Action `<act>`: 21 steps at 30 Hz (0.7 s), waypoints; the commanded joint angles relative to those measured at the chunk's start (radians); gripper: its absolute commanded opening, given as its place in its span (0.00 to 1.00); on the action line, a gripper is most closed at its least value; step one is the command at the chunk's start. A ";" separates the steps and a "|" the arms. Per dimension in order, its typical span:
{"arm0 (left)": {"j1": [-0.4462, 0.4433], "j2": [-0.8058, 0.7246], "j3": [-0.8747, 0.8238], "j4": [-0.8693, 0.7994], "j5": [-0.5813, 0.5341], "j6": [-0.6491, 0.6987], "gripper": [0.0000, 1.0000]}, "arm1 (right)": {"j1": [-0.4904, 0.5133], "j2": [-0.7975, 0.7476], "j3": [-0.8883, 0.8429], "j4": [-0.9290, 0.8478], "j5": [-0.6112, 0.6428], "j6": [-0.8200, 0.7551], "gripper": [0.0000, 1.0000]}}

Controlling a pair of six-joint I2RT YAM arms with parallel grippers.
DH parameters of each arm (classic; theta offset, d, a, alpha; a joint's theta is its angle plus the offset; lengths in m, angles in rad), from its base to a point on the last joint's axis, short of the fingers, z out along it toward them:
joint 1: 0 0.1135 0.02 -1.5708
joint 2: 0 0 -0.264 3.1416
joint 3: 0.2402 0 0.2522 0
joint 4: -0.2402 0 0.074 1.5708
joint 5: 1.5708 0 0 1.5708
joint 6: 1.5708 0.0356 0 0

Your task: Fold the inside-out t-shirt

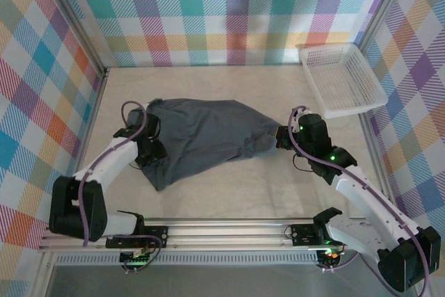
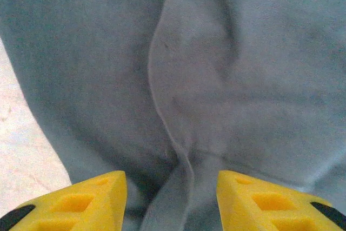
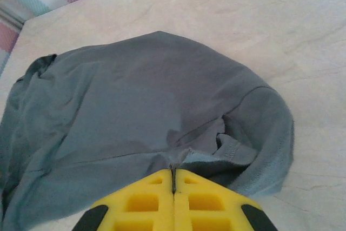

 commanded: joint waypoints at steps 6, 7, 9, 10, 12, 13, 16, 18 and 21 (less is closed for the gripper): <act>0.046 0.113 -0.010 0.203 0.131 0.020 0.47 | -0.003 -0.028 0.034 0.030 -0.043 -0.016 0.00; 0.046 0.125 -0.006 0.208 0.145 0.012 0.45 | -0.003 -0.026 0.033 0.029 -0.045 -0.014 0.00; 0.047 0.152 0.007 0.202 0.142 0.005 0.31 | -0.004 -0.026 0.035 0.030 -0.048 -0.010 0.00; 0.047 0.158 0.011 0.195 0.138 0.005 0.20 | -0.004 -0.029 0.036 0.027 -0.047 -0.008 0.00; 0.058 0.148 0.029 0.180 0.158 0.006 0.00 | -0.004 -0.033 0.054 0.017 -0.027 0.001 0.00; 0.065 0.132 0.044 0.167 0.178 0.010 0.00 | -0.003 -0.032 0.072 0.004 -0.009 0.004 0.00; 0.092 0.026 0.163 0.075 0.196 0.026 0.00 | -0.004 -0.012 0.189 -0.008 0.054 -0.011 0.00; 0.111 -0.061 0.322 -0.004 0.194 0.047 0.00 | -0.004 0.026 0.313 0.017 0.096 -0.042 0.00; 0.120 -0.132 0.636 -0.106 0.145 0.091 0.00 | -0.004 0.118 0.555 0.060 0.161 -0.129 0.00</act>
